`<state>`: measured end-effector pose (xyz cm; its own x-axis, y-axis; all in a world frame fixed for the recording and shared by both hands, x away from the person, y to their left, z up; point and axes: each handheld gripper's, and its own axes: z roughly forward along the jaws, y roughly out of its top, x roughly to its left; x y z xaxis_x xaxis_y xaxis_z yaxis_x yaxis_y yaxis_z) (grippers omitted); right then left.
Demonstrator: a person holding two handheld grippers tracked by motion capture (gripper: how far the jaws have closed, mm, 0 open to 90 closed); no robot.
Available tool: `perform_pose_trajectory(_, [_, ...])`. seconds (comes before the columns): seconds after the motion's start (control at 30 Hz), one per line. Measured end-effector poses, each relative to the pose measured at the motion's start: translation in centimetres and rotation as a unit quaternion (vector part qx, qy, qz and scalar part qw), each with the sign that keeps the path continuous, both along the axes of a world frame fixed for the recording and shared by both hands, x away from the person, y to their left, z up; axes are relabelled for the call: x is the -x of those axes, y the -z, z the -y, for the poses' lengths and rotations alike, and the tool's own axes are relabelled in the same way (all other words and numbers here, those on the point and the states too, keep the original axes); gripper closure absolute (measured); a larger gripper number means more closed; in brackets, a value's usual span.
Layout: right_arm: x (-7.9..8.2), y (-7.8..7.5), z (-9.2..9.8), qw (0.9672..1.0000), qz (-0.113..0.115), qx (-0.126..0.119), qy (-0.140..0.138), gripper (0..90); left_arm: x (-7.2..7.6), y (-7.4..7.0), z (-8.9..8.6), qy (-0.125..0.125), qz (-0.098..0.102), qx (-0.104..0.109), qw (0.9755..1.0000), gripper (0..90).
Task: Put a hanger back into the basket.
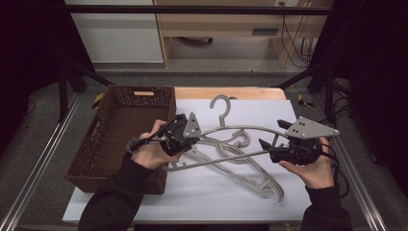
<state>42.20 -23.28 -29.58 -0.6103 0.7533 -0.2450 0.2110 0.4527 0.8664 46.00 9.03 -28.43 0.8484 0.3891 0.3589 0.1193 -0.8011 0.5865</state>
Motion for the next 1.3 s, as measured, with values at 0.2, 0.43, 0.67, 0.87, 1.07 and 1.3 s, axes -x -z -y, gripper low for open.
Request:
perform_pose_trajectory(0.2, [0.3,0.4,1.4,0.998,0.009,-0.048,0.04,14.2,-0.3,-1.0,-1.8,-0.042,0.012,0.033,0.9985,82.2])
perform_pose_trajectory(0.43, [0.9,1.1,3.0,0.9931,0.02,-0.087,0.077,12.2,0.0,-2.6,-5.0,-0.081,0.028,0.075,0.9935,82.2])
perform_pose_trajectory(0.67, [1.1,3.4,4.2,0.9898,0.001,-0.108,0.093,12.1,0.5,-3.7,-8.1,-0.122,0.05,0.104,0.9859,82.2])
perform_pose_trajectory(0.87, [0.6,5.1,4.2,0.9888,-0.025,-0.107,0.101,11.1,0.8,-3.8,-10.7,-0.162,0.065,0.122,0.9771,82.2])
perform_pose_trajectory(1.07, [0.2,5.7,3.6,0.9887,-0.034,-0.105,0.101,11.4,0.8,-3.0,-13.3,-0.213,0.083,0.131,0.9648,82.2])
perform_pose_trajectory(1.3, [0.0,6.2,3.2,0.9896,-0.04,-0.097,0.098,11.7,0.3,-2.5,-16.2,-0.257,0.092,0.127,0.9536,82.2])
